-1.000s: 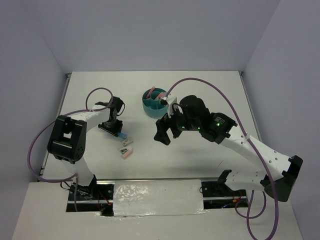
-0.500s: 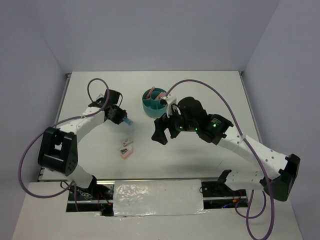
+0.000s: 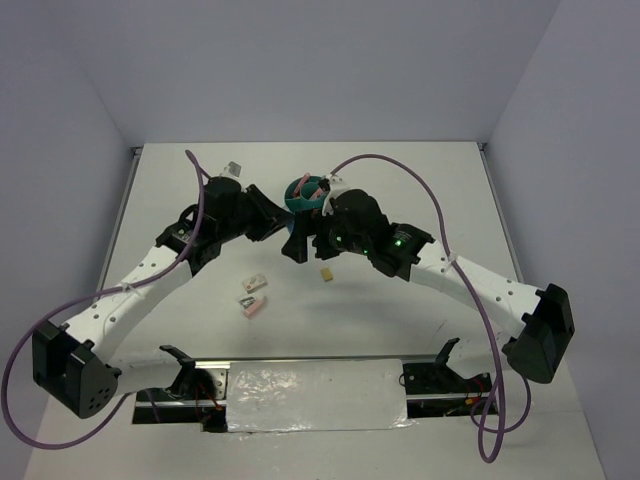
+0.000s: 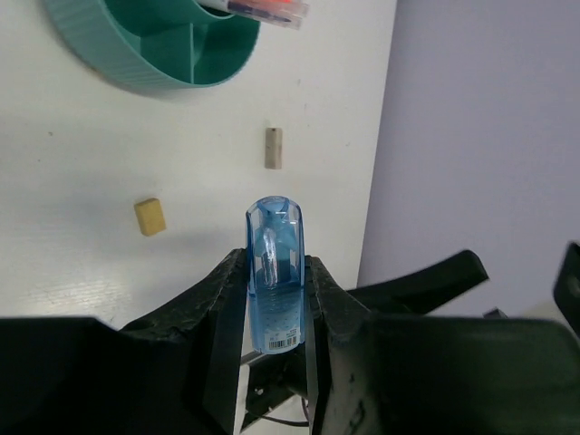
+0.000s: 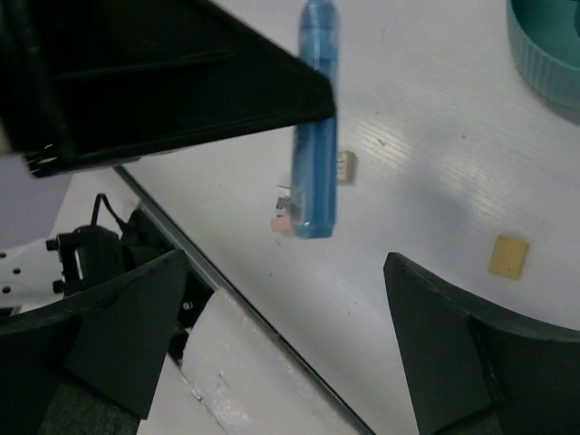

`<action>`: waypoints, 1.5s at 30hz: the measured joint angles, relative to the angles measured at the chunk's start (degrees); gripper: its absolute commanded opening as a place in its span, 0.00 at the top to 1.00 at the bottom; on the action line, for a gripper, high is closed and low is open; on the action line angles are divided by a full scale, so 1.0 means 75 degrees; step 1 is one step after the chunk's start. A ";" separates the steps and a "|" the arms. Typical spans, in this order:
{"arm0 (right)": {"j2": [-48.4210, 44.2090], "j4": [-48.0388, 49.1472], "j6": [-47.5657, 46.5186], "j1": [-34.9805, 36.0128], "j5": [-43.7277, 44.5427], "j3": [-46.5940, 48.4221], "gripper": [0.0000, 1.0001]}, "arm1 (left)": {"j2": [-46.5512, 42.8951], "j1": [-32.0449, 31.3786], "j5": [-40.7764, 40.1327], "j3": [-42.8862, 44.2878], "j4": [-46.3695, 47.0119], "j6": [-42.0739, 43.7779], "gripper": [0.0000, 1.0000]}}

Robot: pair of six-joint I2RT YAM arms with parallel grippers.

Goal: Sort the stationery into containers
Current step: Pick up the stationery from the center of the board, then place the stationery in the storage box.

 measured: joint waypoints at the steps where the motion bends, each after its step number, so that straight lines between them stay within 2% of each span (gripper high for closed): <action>1: 0.0020 0.0000 0.0105 0.0000 0.0134 0.0000 0.05 | -0.0079 -0.0015 0.0050 0.0003 -0.0006 0.0000 1.00; 5: 0.0035 0.0073 0.0289 0.0000 0.0530 0.0009 0.13 | -0.0210 -0.0073 0.0117 0.0076 -0.0117 0.0003 1.00; 8: 0.0035 0.0283 0.0338 -0.0006 0.0615 0.0009 0.28 | -0.0254 -0.0102 0.0184 0.0079 -0.0181 0.0003 1.00; 13: 0.0032 0.0775 0.0332 -0.0006 0.0455 0.0009 0.41 | -0.0286 -0.0114 0.0347 0.0076 -0.0283 0.0009 1.00; 19: 0.0032 0.1029 0.0315 -0.0006 0.0350 -0.0006 0.48 | -0.0370 -0.0111 0.0446 0.0079 -0.0367 0.0003 1.00; 21: 0.0032 0.1049 0.0315 -0.0006 0.0341 -0.0006 0.53 | -0.0405 -0.0114 0.0452 0.0108 -0.0425 0.0000 1.00; 27: 0.0032 0.1151 0.0344 -0.0017 0.0338 -0.0125 0.53 | -0.0411 -0.0114 0.0498 0.0224 -0.0466 -0.0006 1.00; 30: 0.0035 0.1148 0.0347 -0.0017 0.0341 -0.0154 0.58 | -0.0411 -0.0114 0.0542 0.0239 -0.0458 -0.0009 1.00; 33: 0.0035 0.1134 0.0341 -0.0017 0.0388 -0.0166 0.80 | -0.0425 -0.0114 0.0565 0.0242 -0.0460 -0.0012 1.00; 34: 0.0035 0.1116 0.0361 -0.0020 0.0446 -0.0178 0.91 | -0.0446 -0.0108 0.0568 0.0242 -0.0463 0.0000 1.00; 37: 0.0035 0.1131 0.0516 -0.0038 0.0469 -0.0184 1.00 | -0.0469 -0.0093 0.0565 0.0262 -0.0484 0.0023 0.98; 39: 0.0035 0.1139 0.0557 -0.0038 0.0472 -0.0184 1.00 | -0.0469 -0.0090 0.0560 0.0262 -0.0501 0.0020 0.73; 40: 0.0035 0.1125 0.0580 -0.0038 0.0463 -0.0181 1.00 | -0.0469 -0.0087 0.0539 0.0265 -0.0516 0.0023 0.55; 41: 0.0052 0.1075 0.0638 -0.0035 0.0449 -0.0146 1.00 | -0.0469 -0.0073 0.0504 0.0277 -0.0548 0.0052 0.06; 42: 0.0087 0.0979 0.0670 -0.0035 0.0449 -0.0061 1.00 | -0.0469 -0.0067 0.0440 0.0332 -0.0647 0.0122 0.01; 45: 0.0455 0.0259 0.1020 -0.0035 0.0606 0.0650 1.00 | -0.0321 0.0044 0.0090 0.0988 -0.1349 0.0385 0.01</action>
